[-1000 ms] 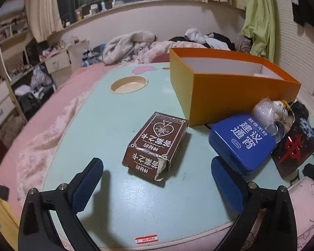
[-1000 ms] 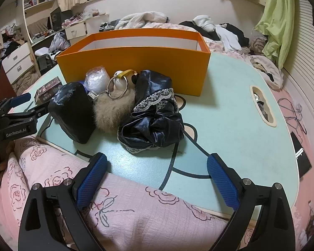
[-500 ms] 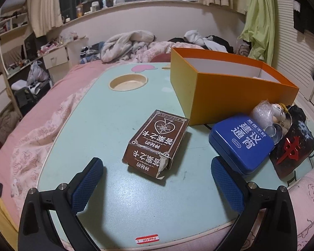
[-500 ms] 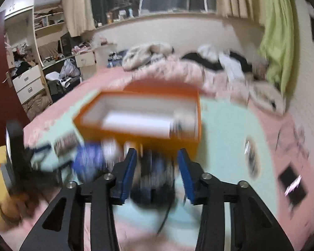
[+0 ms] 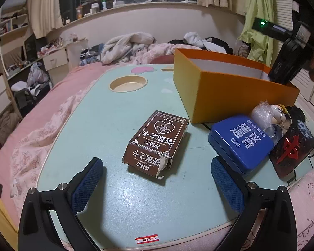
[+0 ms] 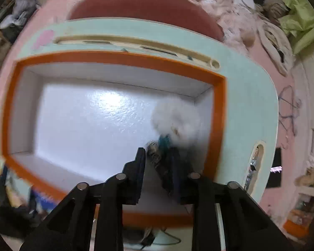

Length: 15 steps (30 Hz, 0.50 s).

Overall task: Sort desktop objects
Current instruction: 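Grasp the teal toy car inside the orange box with the right gripper, then lift the toy car out and place it on the table pile, right gripper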

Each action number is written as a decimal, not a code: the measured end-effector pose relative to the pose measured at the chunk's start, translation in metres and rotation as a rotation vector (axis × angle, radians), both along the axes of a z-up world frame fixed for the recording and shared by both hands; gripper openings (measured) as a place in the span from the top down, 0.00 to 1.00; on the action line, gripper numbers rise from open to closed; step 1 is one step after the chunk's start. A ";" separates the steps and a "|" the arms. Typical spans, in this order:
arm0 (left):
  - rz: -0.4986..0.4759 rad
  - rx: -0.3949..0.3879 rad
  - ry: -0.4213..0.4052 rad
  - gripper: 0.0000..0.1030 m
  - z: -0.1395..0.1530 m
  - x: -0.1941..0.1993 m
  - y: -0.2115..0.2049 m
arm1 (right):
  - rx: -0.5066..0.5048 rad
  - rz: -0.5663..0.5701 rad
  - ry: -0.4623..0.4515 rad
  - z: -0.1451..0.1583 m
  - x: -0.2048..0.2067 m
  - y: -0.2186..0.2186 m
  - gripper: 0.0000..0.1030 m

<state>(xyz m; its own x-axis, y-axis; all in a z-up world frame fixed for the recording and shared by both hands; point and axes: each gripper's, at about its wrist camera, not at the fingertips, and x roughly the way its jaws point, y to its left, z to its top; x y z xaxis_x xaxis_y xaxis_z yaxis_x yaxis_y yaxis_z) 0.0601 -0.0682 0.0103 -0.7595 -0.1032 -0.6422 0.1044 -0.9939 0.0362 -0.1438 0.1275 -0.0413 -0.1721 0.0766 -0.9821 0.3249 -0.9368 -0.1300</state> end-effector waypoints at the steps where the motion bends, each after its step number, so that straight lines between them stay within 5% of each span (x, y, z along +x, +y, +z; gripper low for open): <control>1: -0.001 0.002 -0.001 0.00 0.001 0.000 -0.001 | 0.018 0.012 0.015 -0.001 0.002 -0.002 0.77; 4: -0.002 0.005 -0.001 0.00 0.002 0.000 -0.001 | 0.050 0.070 0.046 -0.002 0.014 -0.009 0.77; 10: -0.002 0.006 0.000 0.00 0.002 0.000 -0.002 | -0.201 0.043 0.185 0.047 0.033 0.007 0.80; 15: -0.002 0.007 0.000 0.00 0.002 0.000 -0.002 | -0.385 0.141 0.287 0.106 0.076 0.000 0.80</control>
<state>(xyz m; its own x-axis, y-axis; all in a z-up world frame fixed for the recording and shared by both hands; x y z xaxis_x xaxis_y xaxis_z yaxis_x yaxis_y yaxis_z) 0.0603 -0.0703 0.0119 -0.7597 -0.0976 -0.6429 0.1026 -0.9943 0.0297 -0.0682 0.1275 0.0645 -0.4223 -0.3256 -0.8460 0.4537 -0.8839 0.1137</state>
